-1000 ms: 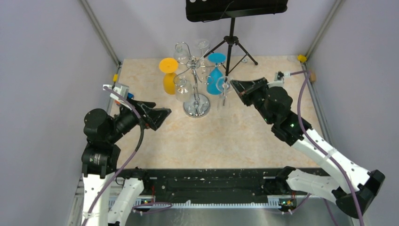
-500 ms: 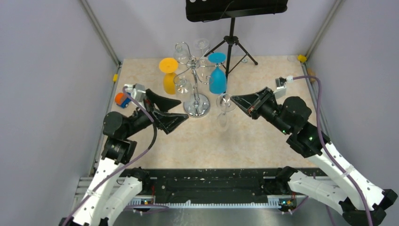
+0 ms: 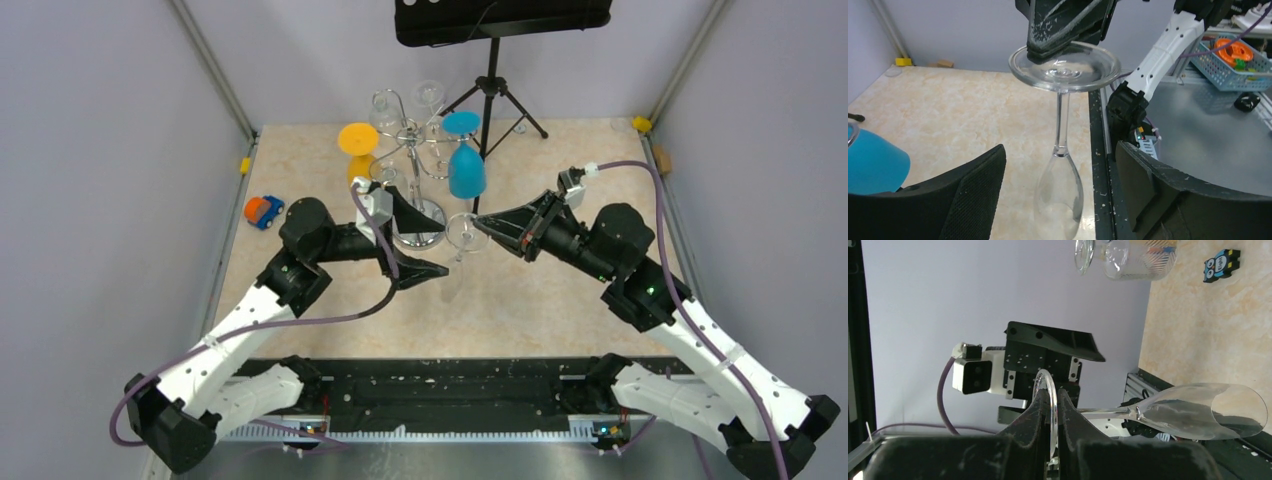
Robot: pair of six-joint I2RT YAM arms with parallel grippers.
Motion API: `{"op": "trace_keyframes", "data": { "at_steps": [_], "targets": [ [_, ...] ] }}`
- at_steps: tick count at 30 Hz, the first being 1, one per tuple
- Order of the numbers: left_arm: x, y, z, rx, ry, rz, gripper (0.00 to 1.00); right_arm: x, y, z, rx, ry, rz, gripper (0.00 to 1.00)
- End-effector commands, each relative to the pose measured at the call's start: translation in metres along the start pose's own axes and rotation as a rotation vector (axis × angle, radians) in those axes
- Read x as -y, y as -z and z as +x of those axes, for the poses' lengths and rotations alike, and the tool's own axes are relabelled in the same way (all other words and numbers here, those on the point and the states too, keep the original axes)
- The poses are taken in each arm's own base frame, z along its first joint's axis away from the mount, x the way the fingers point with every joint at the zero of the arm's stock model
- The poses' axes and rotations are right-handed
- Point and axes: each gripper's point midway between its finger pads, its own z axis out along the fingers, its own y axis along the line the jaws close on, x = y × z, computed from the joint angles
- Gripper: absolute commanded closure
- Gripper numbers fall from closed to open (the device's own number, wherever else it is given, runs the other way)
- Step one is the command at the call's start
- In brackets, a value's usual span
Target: Take the wine glass off the wine glass rack
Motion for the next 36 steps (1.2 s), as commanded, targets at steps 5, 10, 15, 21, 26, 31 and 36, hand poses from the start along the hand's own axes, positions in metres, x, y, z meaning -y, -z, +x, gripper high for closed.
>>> {"op": "trace_keyframes", "data": {
  "at_steps": [5, 10, 15, 21, 26, 31, 36],
  "targets": [
    [0.004, -0.022, -0.012, 0.017, -0.17, 0.144, 0.16, -0.036, 0.007, 0.01, -0.065, -0.024, -0.128, 1.0],
    [0.015, -0.034, -0.012, 0.038, -0.126, 0.193, 0.2, -0.034, 0.004, 0.011, -0.07, -0.028, -0.128, 1.0],
    [0.02, -0.038, -0.005, 0.038, -0.121, 0.197, 0.32, -0.03, 0.0, 0.012, -0.076, -0.04, -0.126, 1.0],
    [0.016, -0.039, -0.006, 0.046, -0.12, 0.158, 0.56, -0.028, -0.002, 0.012, -0.08, -0.05, -0.127, 1.0],
    [0.017, -0.04, -0.008, 0.039, -0.112, 0.164, 0.95, -0.028, -0.002, 0.012, -0.077, -0.049, -0.125, 1.0],
    [0.01, -0.041, -0.011, 0.049, -0.109, 0.12, 1.0, -0.029, -0.002, 0.011, -0.07, -0.039, -0.129, 0.87],
    [-0.012, -0.037, -0.036, 0.128, -0.102, -0.056, 1.0, -0.017, 0.003, 0.0, 0.016, 0.028, -0.13, 0.12]
  ]
}}
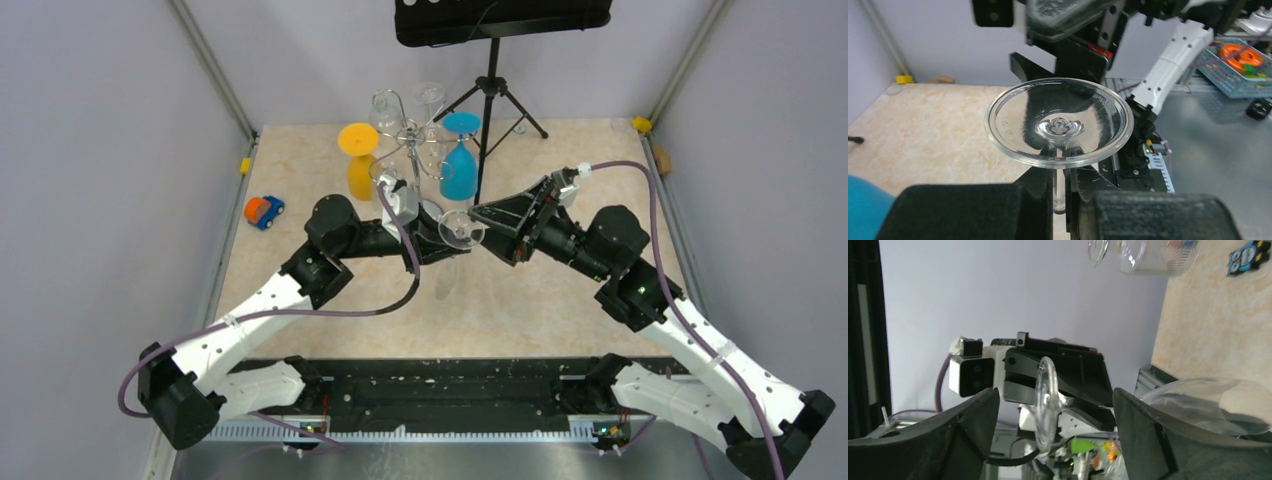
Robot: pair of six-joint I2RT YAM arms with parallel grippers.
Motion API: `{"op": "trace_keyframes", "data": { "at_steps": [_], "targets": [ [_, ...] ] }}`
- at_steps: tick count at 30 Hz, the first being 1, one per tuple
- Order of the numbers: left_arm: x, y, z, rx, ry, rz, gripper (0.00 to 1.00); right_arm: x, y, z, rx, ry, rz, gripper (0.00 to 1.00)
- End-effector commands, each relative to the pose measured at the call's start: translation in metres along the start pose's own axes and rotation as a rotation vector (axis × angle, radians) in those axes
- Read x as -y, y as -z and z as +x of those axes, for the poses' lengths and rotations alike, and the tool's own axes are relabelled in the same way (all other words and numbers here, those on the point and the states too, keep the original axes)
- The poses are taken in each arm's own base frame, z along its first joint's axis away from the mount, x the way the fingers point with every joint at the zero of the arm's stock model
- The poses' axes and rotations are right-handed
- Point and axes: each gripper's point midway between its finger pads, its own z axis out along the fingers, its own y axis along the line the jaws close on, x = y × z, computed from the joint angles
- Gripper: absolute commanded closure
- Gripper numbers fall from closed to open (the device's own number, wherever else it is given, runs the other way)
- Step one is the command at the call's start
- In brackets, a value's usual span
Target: Take the wine glass off the wine glass rack
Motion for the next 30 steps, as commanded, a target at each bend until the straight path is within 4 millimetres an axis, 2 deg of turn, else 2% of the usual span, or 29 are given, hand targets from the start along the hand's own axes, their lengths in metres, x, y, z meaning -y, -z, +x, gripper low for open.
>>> {"op": "trace_keyframes", "data": {
  "at_steps": [1, 3, 9, 12, 16, 20, 22, 29, 30],
  "targets": [
    [-0.017, 0.008, -0.05, 0.139, -0.056, -0.169, 1.0, -0.013, 0.016, -0.012, 0.107, 0.114, -0.096, 0.07],
    [-0.025, 0.013, -0.065, 0.193, -0.027, -0.242, 1.0, -0.007, 0.024, -0.02, 0.173, 0.164, -0.105, 0.02],
    [-0.043, 0.039, -0.127, 0.427, 0.111, -0.455, 1.0, 0.002, 0.042, -0.034, 0.277, 0.28, -0.089, 0.01],
    [-0.053, 0.056, -0.156, 0.577, 0.229, -0.546, 1.0, 0.002, 0.041, -0.03, 0.264, 0.294, -0.109, 0.02],
    [-0.052, 0.068, -0.181, 0.721, 0.346, -0.551, 1.0, -0.001, 0.036, -0.023, 0.22, 0.276, -0.151, 0.03],
    [-0.049, 0.081, -0.197, 0.843, 0.411, -0.538, 1.0, -0.006, 0.032, -0.01, 0.156, 0.204, -0.259, 0.03],
    [-0.046, 0.085, -0.202, 0.888, 0.429, -0.519, 1.0, -0.018, 0.033, -0.005, 0.131, 0.161, -0.35, 0.05],
    [-0.046, 0.09, -0.202, 0.958, 0.483, -0.491, 1.0, -0.05, 0.034, 0.006, 0.06, 0.161, -0.489, 0.29],
    [-0.046, 0.09, -0.201, 0.963, 0.489, -0.487, 1.0, -0.053, 0.034, 0.006, 0.06, 0.161, -0.496, 0.35]
  ]
}}
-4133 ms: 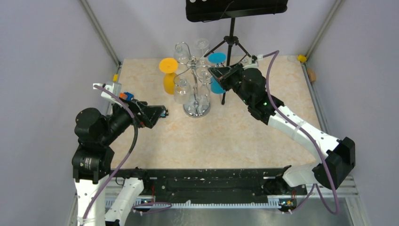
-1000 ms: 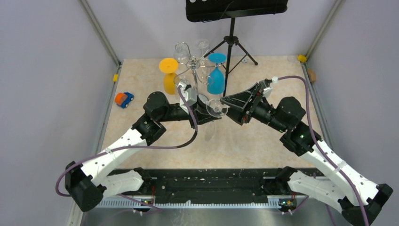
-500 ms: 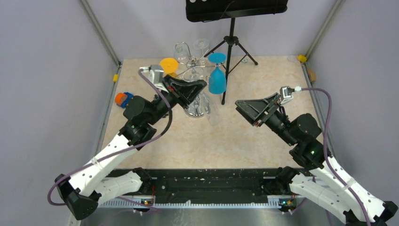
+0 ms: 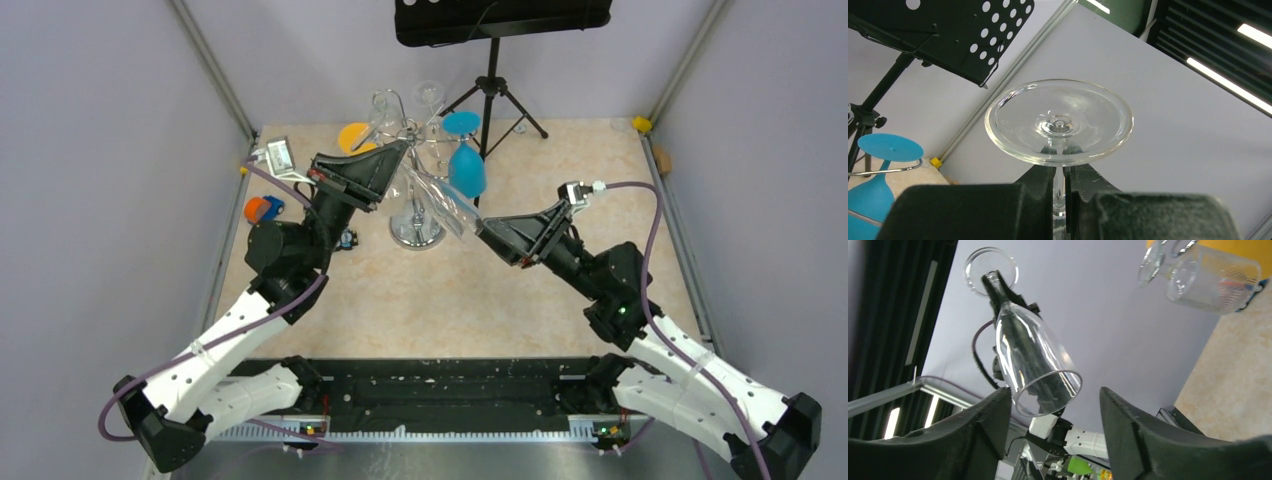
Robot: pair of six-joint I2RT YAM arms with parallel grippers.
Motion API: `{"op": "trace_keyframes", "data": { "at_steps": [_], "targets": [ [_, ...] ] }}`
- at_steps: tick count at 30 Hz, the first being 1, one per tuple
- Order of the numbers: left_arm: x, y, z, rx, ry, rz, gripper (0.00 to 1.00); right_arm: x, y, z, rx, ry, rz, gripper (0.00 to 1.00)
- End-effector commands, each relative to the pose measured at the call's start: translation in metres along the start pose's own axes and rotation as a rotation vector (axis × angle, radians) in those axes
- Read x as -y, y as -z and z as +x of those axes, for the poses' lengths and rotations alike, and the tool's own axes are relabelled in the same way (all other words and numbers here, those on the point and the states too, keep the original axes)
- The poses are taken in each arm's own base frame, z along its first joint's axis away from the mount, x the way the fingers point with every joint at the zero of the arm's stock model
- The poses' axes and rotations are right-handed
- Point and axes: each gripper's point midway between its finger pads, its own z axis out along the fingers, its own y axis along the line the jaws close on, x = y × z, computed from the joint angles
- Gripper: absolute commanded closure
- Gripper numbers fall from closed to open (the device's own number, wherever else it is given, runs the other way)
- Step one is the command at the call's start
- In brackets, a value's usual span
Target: Take the wine glass off the wine glass rack
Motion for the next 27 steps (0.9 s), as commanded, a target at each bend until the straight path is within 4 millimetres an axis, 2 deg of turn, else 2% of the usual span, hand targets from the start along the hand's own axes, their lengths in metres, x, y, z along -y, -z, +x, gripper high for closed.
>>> {"op": "trace_keyframes", "data": {
  "at_steps": [1, 5, 7, 9, 12, 19, 27],
  "targets": [
    [0.024, 0.001, -0.025, 0.108, 0.095, 0.085, 1.0, -0.066, 0.001, 0.0, -0.024, 0.013, -0.228, 0.4],
    [0.023, 0.002, -0.026, 0.119, 0.096, 0.085, 1.0, -0.076, 0.0, 0.002, -0.039, 0.01, -0.27, 0.52],
    [0.022, 0.003, -0.027, 0.128, 0.091, 0.085, 1.0, -0.078, 0.0, 0.003, -0.04, 0.006, -0.282, 0.55],
    [0.022, 0.004, -0.028, 0.138, 0.082, 0.089, 1.0, -0.079, 0.001, 0.002, -0.038, 0.005, -0.288, 0.55],
    [0.023, 0.005, -0.03, 0.146, 0.082, 0.095, 1.0, -0.079, 0.0, 0.002, -0.036, 0.0, -0.287, 0.49],
    [0.026, 0.004, -0.025, 0.133, 0.092, 0.127, 1.0, -0.087, -0.006, 0.005, -0.057, -0.027, -0.331, 0.68],
    [0.03, 0.004, -0.016, 0.102, 0.024, 0.176, 1.0, -0.096, -0.008, 0.004, -0.038, -0.035, -0.397, 0.71]
  ]
}}
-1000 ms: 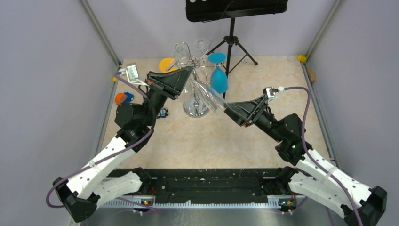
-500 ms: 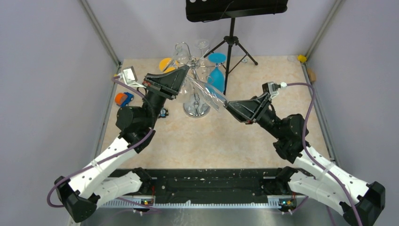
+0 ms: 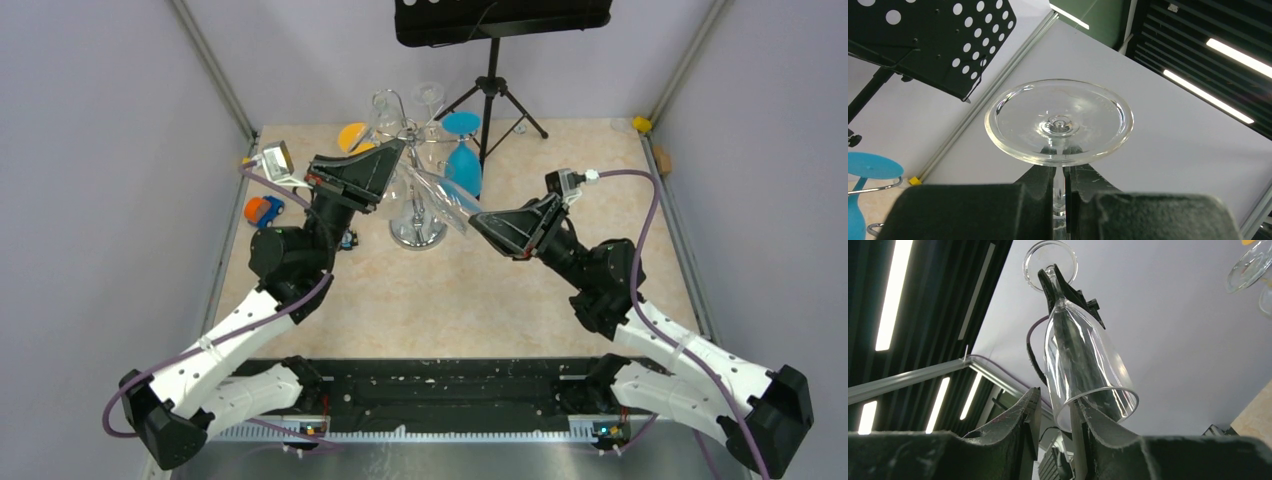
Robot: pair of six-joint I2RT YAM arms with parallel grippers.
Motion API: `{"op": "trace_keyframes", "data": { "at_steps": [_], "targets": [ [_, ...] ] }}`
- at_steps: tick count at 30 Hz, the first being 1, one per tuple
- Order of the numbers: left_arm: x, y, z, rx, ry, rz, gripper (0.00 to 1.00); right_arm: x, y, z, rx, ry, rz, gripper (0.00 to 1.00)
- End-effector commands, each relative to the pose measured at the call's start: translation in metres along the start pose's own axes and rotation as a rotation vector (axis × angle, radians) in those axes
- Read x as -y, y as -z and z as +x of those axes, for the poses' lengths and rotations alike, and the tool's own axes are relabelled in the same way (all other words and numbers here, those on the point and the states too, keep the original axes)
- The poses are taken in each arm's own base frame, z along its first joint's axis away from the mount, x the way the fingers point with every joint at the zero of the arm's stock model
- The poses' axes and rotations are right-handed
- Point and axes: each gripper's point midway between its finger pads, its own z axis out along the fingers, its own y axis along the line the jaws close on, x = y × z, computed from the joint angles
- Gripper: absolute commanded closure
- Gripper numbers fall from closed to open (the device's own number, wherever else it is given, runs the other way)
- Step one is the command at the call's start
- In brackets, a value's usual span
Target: Take the wine glass off the wine glass rack
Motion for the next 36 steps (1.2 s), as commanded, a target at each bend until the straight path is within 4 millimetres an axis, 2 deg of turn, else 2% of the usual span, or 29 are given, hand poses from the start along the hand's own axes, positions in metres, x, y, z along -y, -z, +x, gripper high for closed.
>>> {"op": "trace_keyframes", "data": {
  "at_steps": [1, 6, 11, 12, 14, 18, 21, 24, 28, 32, 33, 34, 36],
  "targets": [
    [0.022, 0.002, -0.007, 0.03, -0.027, 0.111, 1.0, -0.045, -0.002, -0.003, 0.022, 0.027, -0.161, 0.71],
    [0.031, 0.007, -0.001, 0.013, -0.043, 0.189, 1.0, -0.044, -0.001, -0.005, 0.039, 0.013, -0.169, 0.74],
    [0.034, 0.01, 0.0, 0.016, -0.066, 0.22, 0.98, -0.047, 0.0, -0.007, 0.05, 0.008, -0.185, 0.94],
    [0.034, 0.011, 0.0, 0.016, -0.067, 0.223, 0.95, -0.048, -0.001, -0.007, 0.052, 0.008, -0.185, 1.0],
    [0.034, 0.012, 0.001, 0.015, -0.068, 0.224, 0.87, -0.047, -0.001, -0.008, 0.058, 0.008, -0.183, 1.0],
    [0.033, 0.016, 0.001, 0.014, -0.07, 0.218, 0.57, -0.049, -0.001, -0.011, 0.072, 0.016, -0.189, 1.0],
    [0.032, 0.019, 0.0, 0.01, -0.076, 0.205, 0.41, -0.052, -0.001, -0.014, 0.089, 0.032, -0.196, 1.0],
    [0.032, 0.023, -0.001, -0.008, -0.101, 0.184, 0.33, -0.057, -0.002, -0.017, 0.105, 0.057, -0.2, 1.0],
    [0.026, 0.031, 0.0, -0.045, -0.149, 0.131, 0.28, -0.062, -0.003, -0.023, 0.137, 0.101, -0.195, 1.0],
    [0.007, 0.041, 0.006, -0.104, -0.218, 0.03, 0.24, -0.069, -0.002, -0.034, 0.201, 0.2, -0.158, 1.0],
    [0.001, 0.044, 0.007, -0.117, -0.241, 0.004, 0.22, -0.077, -0.003, -0.04, 0.226, 0.257, -0.134, 1.0],
    [-0.006, 0.048, 0.008, -0.132, -0.275, -0.024, 0.21, -0.069, -0.005, -0.045, 0.234, 0.305, -0.039, 1.0],
    [-0.021, 0.056, 0.01, -0.156, -0.353, -0.077, 0.18, -0.071, -0.003, -0.056, 0.255, 0.434, 0.07, 1.0]
  ]
}}
